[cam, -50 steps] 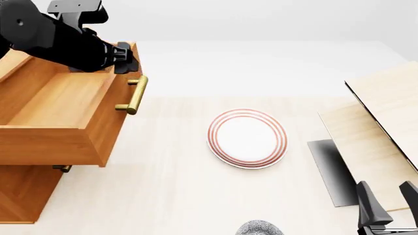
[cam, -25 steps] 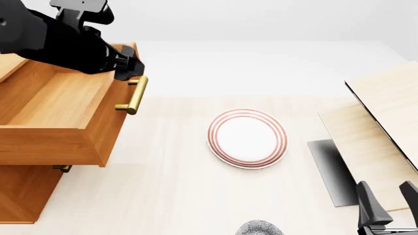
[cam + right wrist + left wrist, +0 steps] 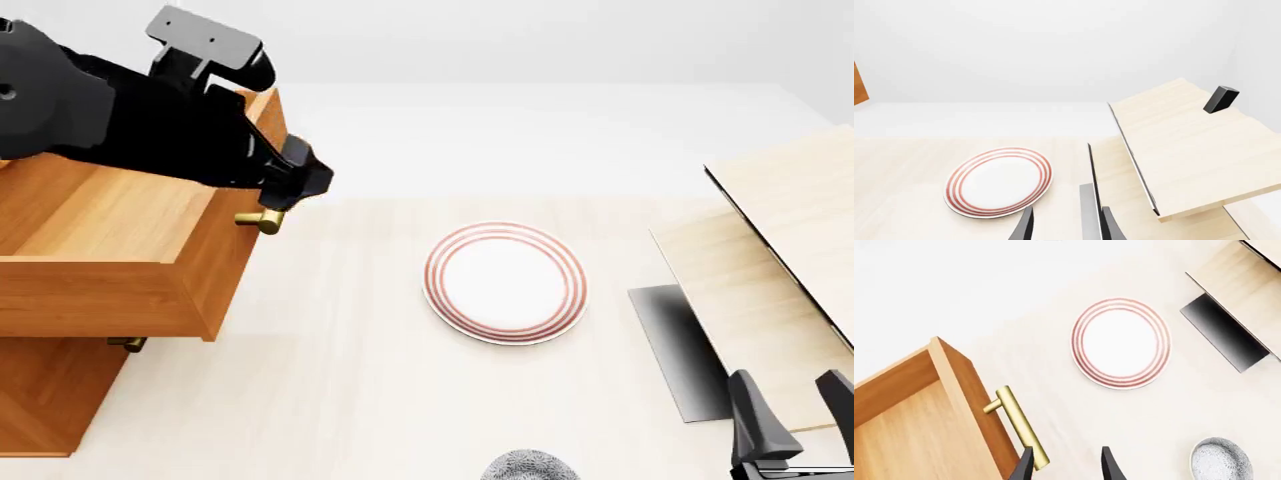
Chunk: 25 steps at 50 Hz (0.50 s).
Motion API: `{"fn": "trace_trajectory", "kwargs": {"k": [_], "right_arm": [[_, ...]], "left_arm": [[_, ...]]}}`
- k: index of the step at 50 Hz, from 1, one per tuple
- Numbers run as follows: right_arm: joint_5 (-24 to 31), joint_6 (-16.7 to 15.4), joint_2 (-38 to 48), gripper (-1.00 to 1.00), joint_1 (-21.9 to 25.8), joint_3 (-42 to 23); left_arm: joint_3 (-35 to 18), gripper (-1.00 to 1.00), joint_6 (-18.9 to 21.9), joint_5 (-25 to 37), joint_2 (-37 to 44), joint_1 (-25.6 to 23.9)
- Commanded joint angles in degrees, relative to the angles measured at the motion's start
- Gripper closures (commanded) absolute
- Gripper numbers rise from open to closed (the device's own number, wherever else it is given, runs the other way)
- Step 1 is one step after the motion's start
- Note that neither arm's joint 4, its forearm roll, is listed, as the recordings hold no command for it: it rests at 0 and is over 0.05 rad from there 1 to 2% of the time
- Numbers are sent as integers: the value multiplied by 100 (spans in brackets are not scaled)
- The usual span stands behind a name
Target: Open the top drawer of the cabinet and put the bowl in it.
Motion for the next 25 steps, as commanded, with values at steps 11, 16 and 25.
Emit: {"fn": "trace_trajectory", "kwargs": {"k": [11, 16, 25], "right_arm": [[-5, -4, -3, -100, -1, 2], [-5, -4, -3, -100, -1, 2], [-6, -4, -3, -100, 0, 2]], "left_arm": [[792, -100, -269, -335, -335, -692], [889, -100, -463, -477, -248, -983], [1036, -100, -575, -684, -169, -1171]]}}
